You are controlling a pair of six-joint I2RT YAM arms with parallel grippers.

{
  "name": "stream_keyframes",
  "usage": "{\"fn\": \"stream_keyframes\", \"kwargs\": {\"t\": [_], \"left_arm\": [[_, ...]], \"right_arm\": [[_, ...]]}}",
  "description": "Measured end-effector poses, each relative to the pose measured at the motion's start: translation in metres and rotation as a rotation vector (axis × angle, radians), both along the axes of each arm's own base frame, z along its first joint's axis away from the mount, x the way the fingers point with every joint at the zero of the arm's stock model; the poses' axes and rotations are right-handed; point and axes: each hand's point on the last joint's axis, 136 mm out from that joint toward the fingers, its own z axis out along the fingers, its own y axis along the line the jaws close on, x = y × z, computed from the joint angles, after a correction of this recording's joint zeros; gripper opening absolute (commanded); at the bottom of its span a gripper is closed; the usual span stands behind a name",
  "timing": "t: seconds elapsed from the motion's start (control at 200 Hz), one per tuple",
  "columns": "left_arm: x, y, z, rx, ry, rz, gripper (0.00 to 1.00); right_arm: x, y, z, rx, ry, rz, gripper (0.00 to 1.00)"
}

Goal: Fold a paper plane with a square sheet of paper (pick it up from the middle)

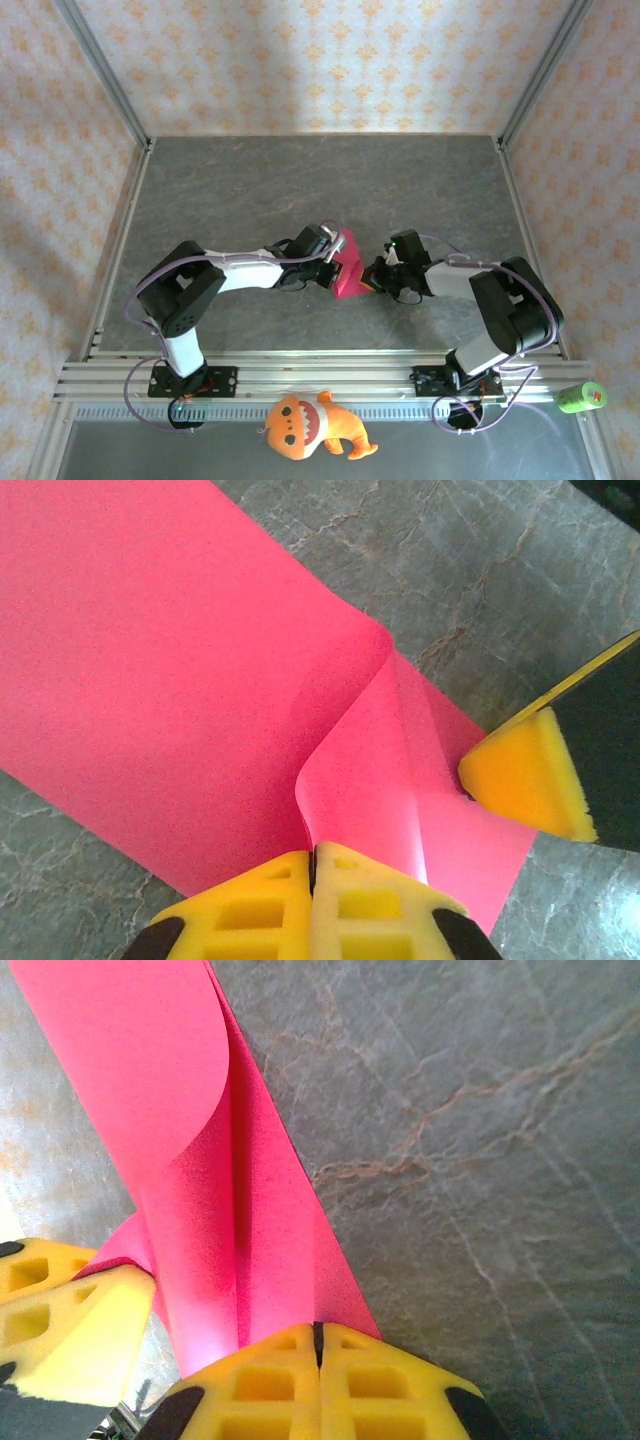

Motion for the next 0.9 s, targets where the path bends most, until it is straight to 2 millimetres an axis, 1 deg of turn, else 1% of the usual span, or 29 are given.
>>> {"fn": "stream_keyframes", "kwargs": {"t": [0.235,0.515,0.901], "left_arm": [[0.002,0.003,-0.009,0.029,0.002,0.007,0.00],[0.008,0.003,-0.009,0.047,-0.019,0.010,0.00],[0.008,0.006,-0.011,0.068,-0.020,0.012,0.00]], "right_arm": [[0.000,0.000,0.000,-0.001,0.002,0.000,0.00],[0.000,0.000,0.000,-0.003,0.007,0.000,0.00],[0.000,0.000,0.000,-0.005,0.004,0.006,0.00]]}}
